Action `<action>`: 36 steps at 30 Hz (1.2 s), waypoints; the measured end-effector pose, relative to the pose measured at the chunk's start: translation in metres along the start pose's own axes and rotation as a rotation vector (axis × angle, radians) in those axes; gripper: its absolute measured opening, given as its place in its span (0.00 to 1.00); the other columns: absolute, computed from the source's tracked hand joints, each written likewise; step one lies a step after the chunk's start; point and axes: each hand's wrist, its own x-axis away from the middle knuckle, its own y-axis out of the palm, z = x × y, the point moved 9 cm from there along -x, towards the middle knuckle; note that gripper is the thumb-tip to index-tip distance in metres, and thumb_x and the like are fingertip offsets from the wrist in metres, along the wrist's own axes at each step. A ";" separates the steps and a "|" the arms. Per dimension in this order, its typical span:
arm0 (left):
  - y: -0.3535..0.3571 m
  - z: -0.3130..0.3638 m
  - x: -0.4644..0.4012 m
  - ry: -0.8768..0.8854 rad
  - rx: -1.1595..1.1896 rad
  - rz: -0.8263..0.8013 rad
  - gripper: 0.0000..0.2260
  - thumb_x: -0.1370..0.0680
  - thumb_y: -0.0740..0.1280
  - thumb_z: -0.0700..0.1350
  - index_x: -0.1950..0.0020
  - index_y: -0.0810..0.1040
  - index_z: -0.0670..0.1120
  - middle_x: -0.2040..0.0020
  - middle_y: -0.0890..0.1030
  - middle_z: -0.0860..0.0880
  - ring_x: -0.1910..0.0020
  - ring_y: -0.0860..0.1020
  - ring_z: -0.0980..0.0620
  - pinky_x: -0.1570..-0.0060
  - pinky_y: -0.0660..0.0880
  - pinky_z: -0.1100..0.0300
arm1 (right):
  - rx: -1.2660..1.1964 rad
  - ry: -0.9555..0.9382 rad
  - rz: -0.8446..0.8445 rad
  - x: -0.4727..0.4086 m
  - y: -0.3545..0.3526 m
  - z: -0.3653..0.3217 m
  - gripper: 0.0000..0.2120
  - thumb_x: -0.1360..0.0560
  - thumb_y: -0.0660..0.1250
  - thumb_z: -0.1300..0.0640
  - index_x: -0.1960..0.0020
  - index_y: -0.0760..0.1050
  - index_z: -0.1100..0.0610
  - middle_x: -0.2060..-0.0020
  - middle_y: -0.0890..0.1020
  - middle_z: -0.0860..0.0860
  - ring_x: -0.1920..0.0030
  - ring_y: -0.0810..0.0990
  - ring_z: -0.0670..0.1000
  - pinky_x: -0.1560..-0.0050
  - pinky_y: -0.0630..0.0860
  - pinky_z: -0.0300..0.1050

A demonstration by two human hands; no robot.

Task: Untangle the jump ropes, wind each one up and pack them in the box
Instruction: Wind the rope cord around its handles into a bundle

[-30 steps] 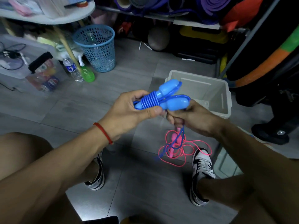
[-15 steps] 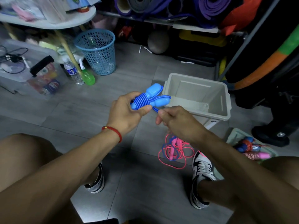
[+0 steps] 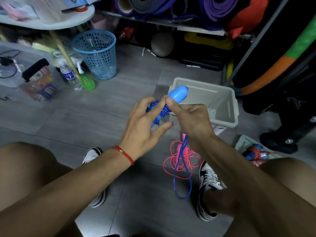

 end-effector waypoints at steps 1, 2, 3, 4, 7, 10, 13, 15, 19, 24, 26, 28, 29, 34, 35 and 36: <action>-0.003 -0.009 -0.002 -0.106 0.165 0.003 0.26 0.25 0.69 0.56 0.29 0.74 0.50 0.42 0.76 0.46 0.46 0.76 0.52 0.44 0.74 0.59 | 0.022 -0.033 -0.039 -0.001 0.002 -0.005 0.36 0.32 0.74 0.35 0.49 0.79 0.71 0.68 0.82 0.60 0.64 0.65 0.48 0.60 0.64 0.45; -0.006 -0.019 -0.005 -0.237 0.335 0.009 0.25 0.25 0.69 0.56 0.29 0.75 0.50 0.45 0.77 0.47 0.50 0.78 0.55 0.48 0.75 0.63 | 0.052 -0.075 -0.083 0.000 0.005 -0.011 0.34 0.30 0.74 0.38 0.51 0.79 0.72 0.64 0.83 0.57 0.63 0.65 0.49 0.60 0.63 0.46; -0.005 -0.031 -0.007 -0.385 0.512 -0.020 0.26 0.27 0.70 0.55 0.30 0.74 0.49 0.47 0.79 0.48 0.53 0.79 0.54 0.52 0.75 0.64 | 0.085 -0.125 -0.135 0.003 0.007 -0.017 0.31 0.27 0.74 0.42 0.52 0.79 0.73 0.67 0.77 0.53 0.63 0.63 0.50 0.62 0.62 0.48; 0.001 -0.040 -0.006 -0.526 0.692 -0.105 0.27 0.27 0.71 0.54 0.31 0.74 0.47 0.46 0.80 0.47 0.52 0.80 0.51 0.52 0.76 0.62 | 0.098 -0.171 -0.190 0.004 0.009 -0.022 0.26 0.25 0.73 0.47 0.53 0.79 0.74 0.68 0.72 0.52 0.64 0.62 0.51 0.63 0.62 0.50; 0.022 -0.026 0.006 -0.681 1.108 -0.498 0.22 0.24 0.66 0.49 0.33 0.75 0.39 0.44 0.82 0.39 0.50 0.81 0.41 0.48 0.78 0.51 | 0.080 -0.219 -0.319 0.006 0.012 -0.026 0.13 0.22 0.71 0.55 0.55 0.84 0.66 0.66 0.78 0.53 0.64 0.71 0.46 0.61 0.71 0.45; 0.021 -0.021 -0.002 -0.509 0.908 -0.409 0.13 0.20 0.65 0.46 0.39 0.77 0.41 0.54 0.83 0.45 0.61 0.79 0.53 0.60 0.76 0.60 | 0.214 -0.262 -0.228 0.006 0.008 -0.019 0.15 0.23 0.71 0.50 0.63 0.83 0.59 0.72 0.74 0.50 0.68 0.66 0.51 0.64 0.68 0.48; 0.013 -0.039 -0.014 -0.424 0.490 -0.168 0.12 0.24 0.67 0.53 0.45 0.77 0.49 0.57 0.82 0.51 0.59 0.79 0.52 0.57 0.77 0.54 | 0.300 -0.202 -0.048 0.003 0.004 -0.011 0.14 0.24 0.70 0.44 0.58 0.86 0.54 0.67 0.85 0.55 0.67 0.76 0.55 0.60 0.76 0.51; 0.008 -0.043 -0.017 -0.425 0.324 -0.082 0.11 0.24 0.68 0.53 0.45 0.76 0.49 0.57 0.81 0.51 0.57 0.78 0.48 0.56 0.74 0.54 | 0.319 -0.140 -0.043 0.002 0.010 -0.010 0.13 0.22 0.68 0.47 0.55 0.86 0.53 0.65 0.84 0.56 0.67 0.78 0.52 0.59 0.77 0.50; -0.004 -0.034 -0.020 -0.360 0.096 0.056 0.11 0.22 0.68 0.47 0.41 0.76 0.46 0.55 0.82 0.47 0.54 0.79 0.43 0.59 0.69 0.56 | 0.332 -0.067 -0.084 0.008 0.019 -0.011 0.17 0.22 0.67 0.51 0.65 0.79 0.61 0.77 0.73 0.50 0.73 0.68 0.52 0.69 0.68 0.45; 0.011 -0.019 -0.012 -0.195 -0.132 0.017 0.21 0.26 0.60 0.53 0.35 0.75 0.47 0.50 0.79 0.45 0.49 0.76 0.40 0.52 0.74 0.43 | 0.212 0.003 0.004 0.010 0.012 -0.011 0.28 0.26 0.72 0.41 0.75 0.63 0.54 0.81 0.60 0.44 0.78 0.58 0.46 0.75 0.58 0.39; 0.015 -0.013 -0.008 -0.135 -0.198 0.012 0.23 0.25 0.65 0.51 0.30 0.73 0.47 0.48 0.77 0.46 0.48 0.75 0.41 0.52 0.73 0.44 | 0.176 -0.005 0.038 0.009 0.007 -0.008 0.30 0.27 0.72 0.39 0.76 0.61 0.54 0.81 0.59 0.44 0.76 0.58 0.46 0.73 0.57 0.41; 0.019 -0.010 -0.007 -0.055 -0.126 -0.020 0.28 0.25 0.70 0.48 0.26 0.70 0.47 0.46 0.75 0.46 0.46 0.74 0.43 0.47 0.73 0.45 | 0.140 -0.016 0.059 0.006 0.002 -0.004 0.30 0.27 0.73 0.39 0.75 0.66 0.59 0.81 0.60 0.44 0.76 0.57 0.46 0.72 0.57 0.41; 0.020 -0.008 -0.007 -0.039 -0.023 -0.056 0.30 0.26 0.72 0.47 0.24 0.69 0.47 0.45 0.75 0.46 0.45 0.75 0.46 0.43 0.73 0.48 | 0.120 -0.032 0.050 0.004 0.000 -0.004 0.30 0.28 0.73 0.38 0.72 0.72 0.63 0.80 0.63 0.44 0.75 0.59 0.45 0.72 0.59 0.41; 0.021 -0.028 -0.014 -0.410 0.666 -0.310 0.30 0.25 0.68 0.58 0.26 0.71 0.48 0.42 0.82 0.51 0.42 0.79 0.57 0.41 0.73 0.62 | 0.076 -0.172 -0.198 0.001 0.006 -0.020 0.21 0.25 0.70 0.41 0.52 0.85 0.61 0.52 0.83 0.67 0.58 0.73 0.47 0.49 0.79 0.62; 0.024 -0.026 -0.012 -0.435 0.779 -0.437 0.26 0.24 0.68 0.56 0.29 0.73 0.45 0.42 0.82 0.48 0.41 0.80 0.53 0.39 0.74 0.59 | 0.069 -0.205 -0.260 0.004 0.008 -0.023 0.17 0.22 0.70 0.47 0.51 0.86 0.61 0.52 0.84 0.66 0.57 0.76 0.48 0.49 0.79 0.58; 0.026 -0.020 -0.009 -0.419 0.835 -0.549 0.22 0.22 0.66 0.52 0.33 0.75 0.42 0.44 0.83 0.45 0.43 0.81 0.52 0.40 0.75 0.58 | 0.079 -0.228 -0.306 0.006 0.008 -0.024 0.15 0.21 0.69 0.50 0.51 0.86 0.61 0.56 0.85 0.65 0.57 0.76 0.48 0.52 0.78 0.54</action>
